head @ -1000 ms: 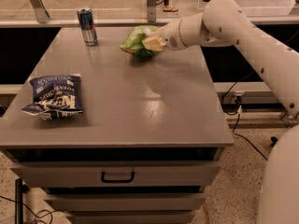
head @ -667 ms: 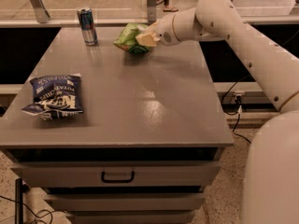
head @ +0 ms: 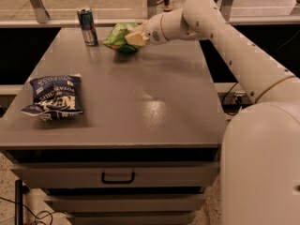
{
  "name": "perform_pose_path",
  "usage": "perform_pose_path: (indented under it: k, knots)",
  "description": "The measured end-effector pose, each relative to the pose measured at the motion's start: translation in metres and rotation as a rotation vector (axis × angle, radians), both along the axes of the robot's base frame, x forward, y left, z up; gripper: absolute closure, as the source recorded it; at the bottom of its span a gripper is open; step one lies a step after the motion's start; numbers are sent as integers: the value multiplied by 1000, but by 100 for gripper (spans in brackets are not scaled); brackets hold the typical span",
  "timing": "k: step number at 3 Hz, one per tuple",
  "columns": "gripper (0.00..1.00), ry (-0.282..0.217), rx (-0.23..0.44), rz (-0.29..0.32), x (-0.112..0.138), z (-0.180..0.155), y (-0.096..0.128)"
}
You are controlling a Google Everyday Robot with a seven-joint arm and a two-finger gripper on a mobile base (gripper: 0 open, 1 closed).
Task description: Move green rice chip bag near redbull can
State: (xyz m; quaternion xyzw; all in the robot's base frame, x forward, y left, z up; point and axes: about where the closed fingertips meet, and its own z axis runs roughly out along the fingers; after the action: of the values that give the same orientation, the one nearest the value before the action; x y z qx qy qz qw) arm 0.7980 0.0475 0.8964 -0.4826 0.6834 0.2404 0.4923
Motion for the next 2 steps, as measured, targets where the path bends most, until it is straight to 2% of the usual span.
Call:
perform_pose_path:
  k: [2]
  knots:
    - [100,45,94,26,10,-4,32]
